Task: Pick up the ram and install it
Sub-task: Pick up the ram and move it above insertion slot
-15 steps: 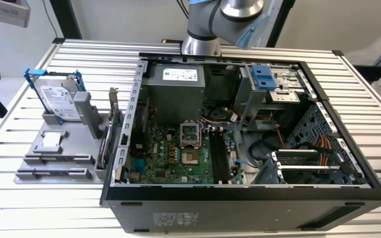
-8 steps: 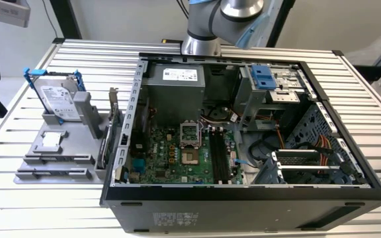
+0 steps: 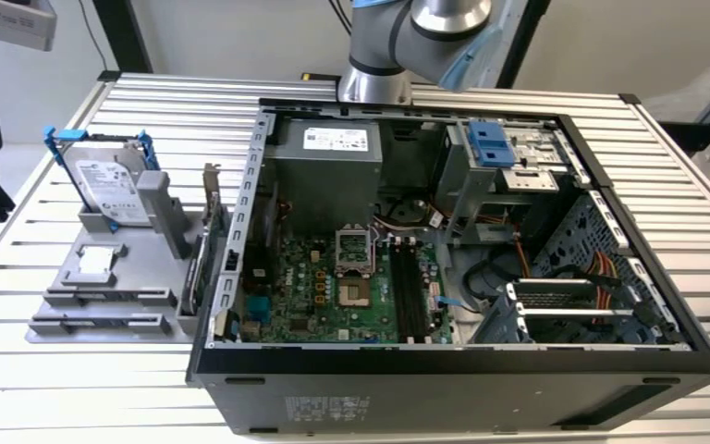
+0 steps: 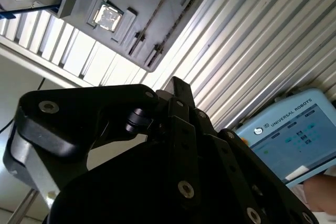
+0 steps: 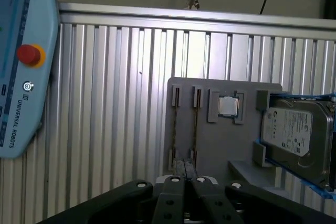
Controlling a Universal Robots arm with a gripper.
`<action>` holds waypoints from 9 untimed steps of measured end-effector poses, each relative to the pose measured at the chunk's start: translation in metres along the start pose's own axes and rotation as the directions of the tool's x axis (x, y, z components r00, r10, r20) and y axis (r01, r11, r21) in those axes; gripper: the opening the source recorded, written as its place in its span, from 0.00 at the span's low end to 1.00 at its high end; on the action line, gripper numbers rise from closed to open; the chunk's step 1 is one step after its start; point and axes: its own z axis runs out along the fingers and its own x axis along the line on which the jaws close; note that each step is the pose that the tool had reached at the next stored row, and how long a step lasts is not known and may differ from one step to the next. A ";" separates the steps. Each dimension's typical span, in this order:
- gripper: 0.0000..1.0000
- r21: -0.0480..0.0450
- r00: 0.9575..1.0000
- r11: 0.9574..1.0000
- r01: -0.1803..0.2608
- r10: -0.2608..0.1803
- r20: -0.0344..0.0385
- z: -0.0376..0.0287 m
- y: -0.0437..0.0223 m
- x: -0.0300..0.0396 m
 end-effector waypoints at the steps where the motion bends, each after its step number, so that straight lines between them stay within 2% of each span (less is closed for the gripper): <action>1: 1.00 0.000 1.000 1.000 0.000 0.000 0.000 0.0000 0.0000 0.0000; 9: 1.00 0.000 1.000 1.000 0.005 -0.005 0.000 0.0004 -0.0001 0.0000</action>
